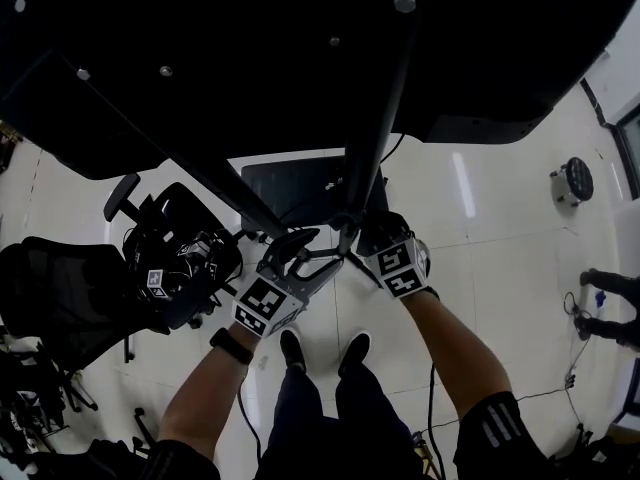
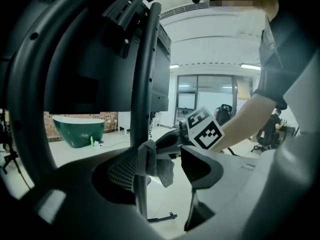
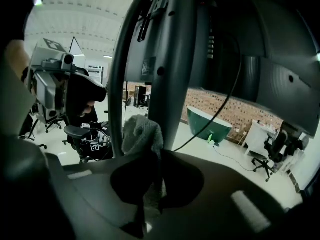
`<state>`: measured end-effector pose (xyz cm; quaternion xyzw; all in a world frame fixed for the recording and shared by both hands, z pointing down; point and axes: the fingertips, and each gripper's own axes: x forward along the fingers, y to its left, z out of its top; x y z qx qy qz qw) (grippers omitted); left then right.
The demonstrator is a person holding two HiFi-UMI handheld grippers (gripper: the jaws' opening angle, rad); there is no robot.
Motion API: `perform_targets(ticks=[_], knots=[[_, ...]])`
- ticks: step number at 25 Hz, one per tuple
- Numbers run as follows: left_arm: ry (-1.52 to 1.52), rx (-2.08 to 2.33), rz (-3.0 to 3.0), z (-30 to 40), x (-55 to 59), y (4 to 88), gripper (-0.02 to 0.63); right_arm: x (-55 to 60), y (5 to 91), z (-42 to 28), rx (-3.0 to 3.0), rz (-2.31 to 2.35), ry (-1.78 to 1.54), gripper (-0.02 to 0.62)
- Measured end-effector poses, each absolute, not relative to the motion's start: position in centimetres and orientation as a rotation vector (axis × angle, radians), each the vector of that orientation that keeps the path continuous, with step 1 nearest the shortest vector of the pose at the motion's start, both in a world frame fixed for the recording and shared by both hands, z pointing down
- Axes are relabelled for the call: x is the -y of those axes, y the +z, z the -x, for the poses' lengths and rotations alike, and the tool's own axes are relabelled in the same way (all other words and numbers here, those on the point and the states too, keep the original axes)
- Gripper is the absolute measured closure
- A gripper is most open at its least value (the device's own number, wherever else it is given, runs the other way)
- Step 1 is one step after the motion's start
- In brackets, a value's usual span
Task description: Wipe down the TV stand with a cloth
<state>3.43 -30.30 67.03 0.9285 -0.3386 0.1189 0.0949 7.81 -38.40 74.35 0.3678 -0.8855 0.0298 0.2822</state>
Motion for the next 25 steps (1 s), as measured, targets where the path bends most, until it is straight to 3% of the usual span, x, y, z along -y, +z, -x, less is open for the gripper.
perform_targets(ticks=[25], knots=[[0.445, 0.963, -2.508, -2.8, 30.5, 84.7, 0.307, 37.9, 96.1, -7.1, 2.182, -0.862, 0.333, 0.583]])
